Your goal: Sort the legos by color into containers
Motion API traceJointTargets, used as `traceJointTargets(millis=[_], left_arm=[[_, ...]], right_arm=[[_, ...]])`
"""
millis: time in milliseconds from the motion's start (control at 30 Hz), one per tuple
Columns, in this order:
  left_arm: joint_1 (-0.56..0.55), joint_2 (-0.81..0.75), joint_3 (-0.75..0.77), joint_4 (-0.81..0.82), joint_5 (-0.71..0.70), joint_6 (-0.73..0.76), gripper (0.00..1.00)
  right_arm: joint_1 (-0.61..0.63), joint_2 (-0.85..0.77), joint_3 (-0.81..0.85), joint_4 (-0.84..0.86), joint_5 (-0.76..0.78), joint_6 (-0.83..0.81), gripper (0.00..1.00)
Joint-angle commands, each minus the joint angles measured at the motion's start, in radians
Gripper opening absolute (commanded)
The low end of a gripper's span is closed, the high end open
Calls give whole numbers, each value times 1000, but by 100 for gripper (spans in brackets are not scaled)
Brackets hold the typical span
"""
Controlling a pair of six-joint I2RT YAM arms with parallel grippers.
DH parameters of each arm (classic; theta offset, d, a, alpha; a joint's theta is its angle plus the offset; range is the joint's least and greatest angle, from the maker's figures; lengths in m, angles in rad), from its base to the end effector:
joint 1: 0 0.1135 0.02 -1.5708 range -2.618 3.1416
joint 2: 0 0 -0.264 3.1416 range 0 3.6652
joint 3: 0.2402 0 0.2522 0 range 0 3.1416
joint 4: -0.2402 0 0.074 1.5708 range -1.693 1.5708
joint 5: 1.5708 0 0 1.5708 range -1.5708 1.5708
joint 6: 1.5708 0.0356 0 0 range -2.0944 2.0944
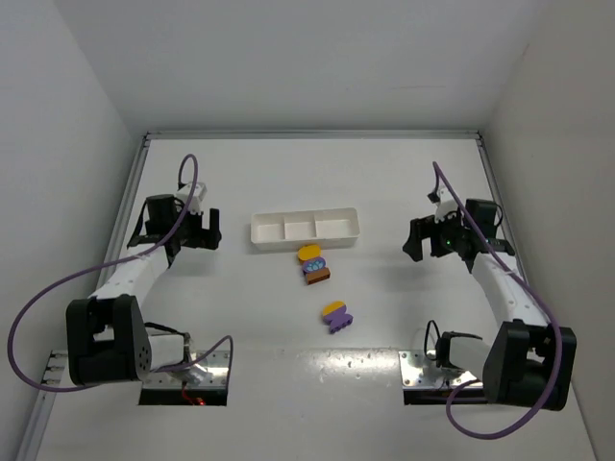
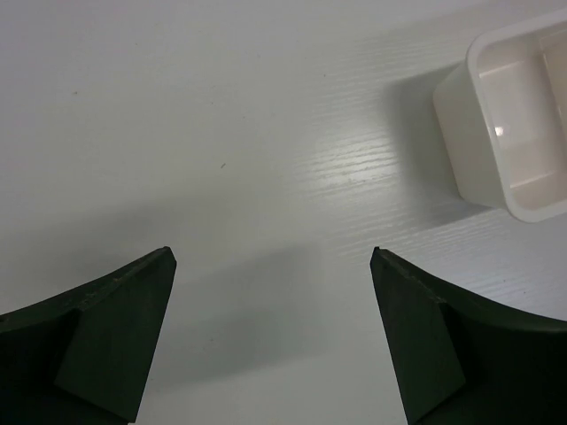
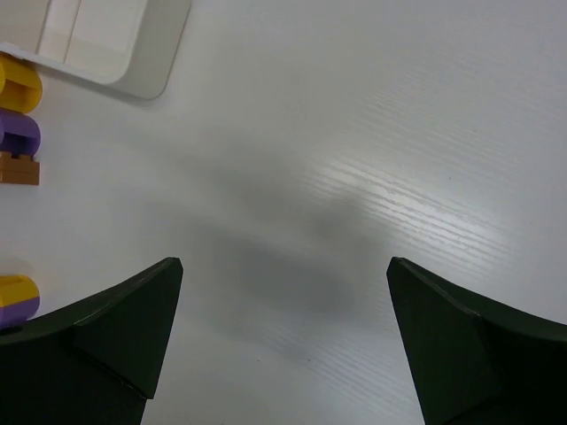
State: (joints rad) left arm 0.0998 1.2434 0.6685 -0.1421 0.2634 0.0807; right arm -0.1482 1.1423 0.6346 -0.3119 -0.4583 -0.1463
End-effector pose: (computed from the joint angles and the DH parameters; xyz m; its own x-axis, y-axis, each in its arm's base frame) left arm 0.2547 0.0162 0.2094 -0.6437 0.0138 -0.7651 0.1515 0.9823 -0.1098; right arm 0.2257 -0.0178 0.2096 -0.6909 -0.0290 -0.7224 -0.2698 0.9373 0.2204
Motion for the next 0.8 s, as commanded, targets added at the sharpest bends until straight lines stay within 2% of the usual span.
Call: traceJointTargets(millis=[0,133,233,267,367,533,733,767], left_arm=[[3,-1,32,16,-3,-16,99],[3,-1,42,6,10,-7,99],[3,-1,42,6,10,-7,99],[3,-1,51,6,1,-7,99],[3,-1,62,-8,-12,-7,99],[3,-29,72,-36,26,25,99],[3,-53,75,-71,14,34,99],[3,-53,75,-71,14,34,99]], right_arm=[[-1,10,33,-1,-51,-35,100],[13,10,33,-10,-69,-45,99],[39,-13,33,-10,-135,-18,90],[53,-22,24,-10,-166,-18,90],[134,-65,14,-38,-180,13,89],[310,-139,-21,-91,-189,-61,89],[518,-63,22,-150,-168,-111,89],[588,-38,36,-164,-152,-111,89]])
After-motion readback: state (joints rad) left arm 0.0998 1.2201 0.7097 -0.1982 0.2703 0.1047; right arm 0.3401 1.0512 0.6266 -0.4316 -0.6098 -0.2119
